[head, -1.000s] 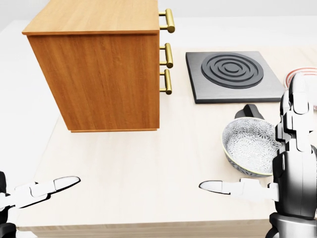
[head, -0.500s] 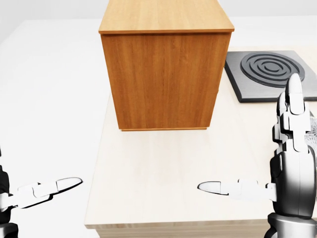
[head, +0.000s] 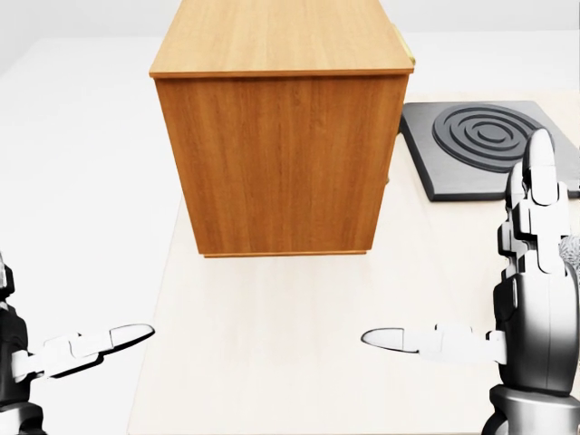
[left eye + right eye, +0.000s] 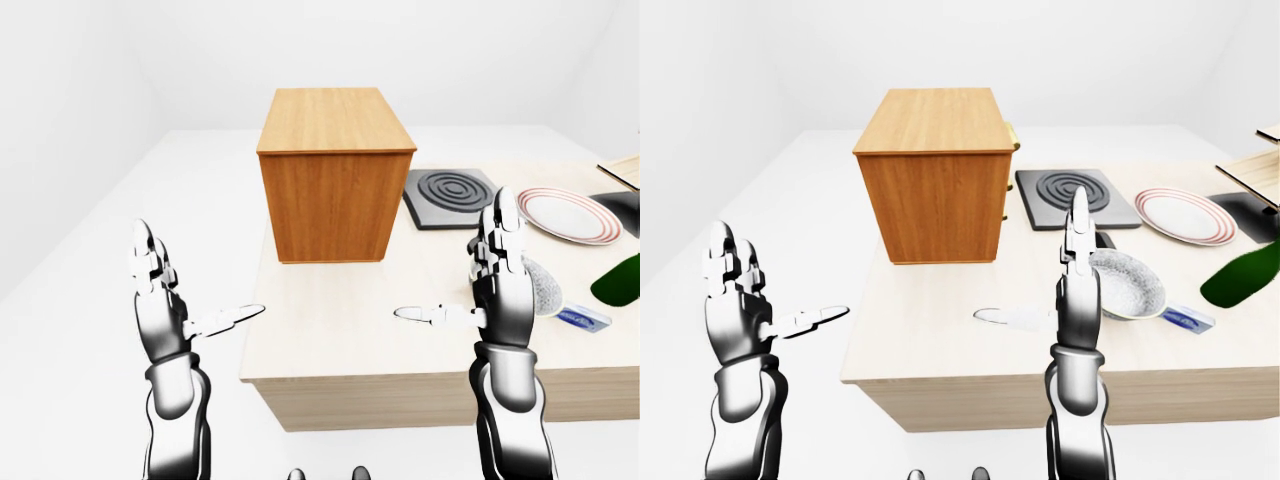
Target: Put the bowl on the top of the cabinet.
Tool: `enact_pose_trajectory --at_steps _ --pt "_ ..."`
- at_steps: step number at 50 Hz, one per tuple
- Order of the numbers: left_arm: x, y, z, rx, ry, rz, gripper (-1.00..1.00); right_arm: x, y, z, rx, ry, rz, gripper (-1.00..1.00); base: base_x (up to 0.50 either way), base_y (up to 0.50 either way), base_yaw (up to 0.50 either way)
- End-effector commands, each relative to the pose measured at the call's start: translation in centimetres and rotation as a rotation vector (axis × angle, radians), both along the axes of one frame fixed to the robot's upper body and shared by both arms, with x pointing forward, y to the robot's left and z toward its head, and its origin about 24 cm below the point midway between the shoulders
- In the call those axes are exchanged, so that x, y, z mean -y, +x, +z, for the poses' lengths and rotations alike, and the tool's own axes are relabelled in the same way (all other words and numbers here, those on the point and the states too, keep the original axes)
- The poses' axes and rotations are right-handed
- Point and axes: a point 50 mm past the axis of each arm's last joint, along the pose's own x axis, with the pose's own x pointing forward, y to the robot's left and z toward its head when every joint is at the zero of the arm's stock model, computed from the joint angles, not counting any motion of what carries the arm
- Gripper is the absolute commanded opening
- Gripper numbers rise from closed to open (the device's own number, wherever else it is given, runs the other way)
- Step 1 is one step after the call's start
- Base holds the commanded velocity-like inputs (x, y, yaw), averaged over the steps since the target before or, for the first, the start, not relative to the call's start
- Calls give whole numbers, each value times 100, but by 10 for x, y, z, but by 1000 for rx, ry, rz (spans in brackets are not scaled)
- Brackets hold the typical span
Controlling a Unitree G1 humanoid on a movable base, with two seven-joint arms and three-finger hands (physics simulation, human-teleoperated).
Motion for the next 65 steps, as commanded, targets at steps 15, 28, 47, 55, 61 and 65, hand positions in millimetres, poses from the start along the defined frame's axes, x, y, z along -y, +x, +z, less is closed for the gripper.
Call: enact_pose_trajectory --at_steps 15,28,47,55,61,65 --pt "-1 4 -12 -53 -7 8 100 0 0 0 -1 1 3 100 24 -11 0" --pt "-1 1 -7 -29 -5 3 100 0 1 -1 -5 4 -2 100 19 0 0" --pt "0 1 -4 -16 -4 0 100 1 2 -3 -14 6 -3 100 11 0 0" --pt "0 1 -3 -11 -3 -2 100 0 2 -1 -3 4 4 100 0 0 0" --pt "-1 4 -8 -35 -8 4 100 0 2 1 6 -2 -3 100 0 0 0" --pt "1 3 -6 -25 -5 -7 100 -1 2 0 0 -9 2 100 0 0 0"
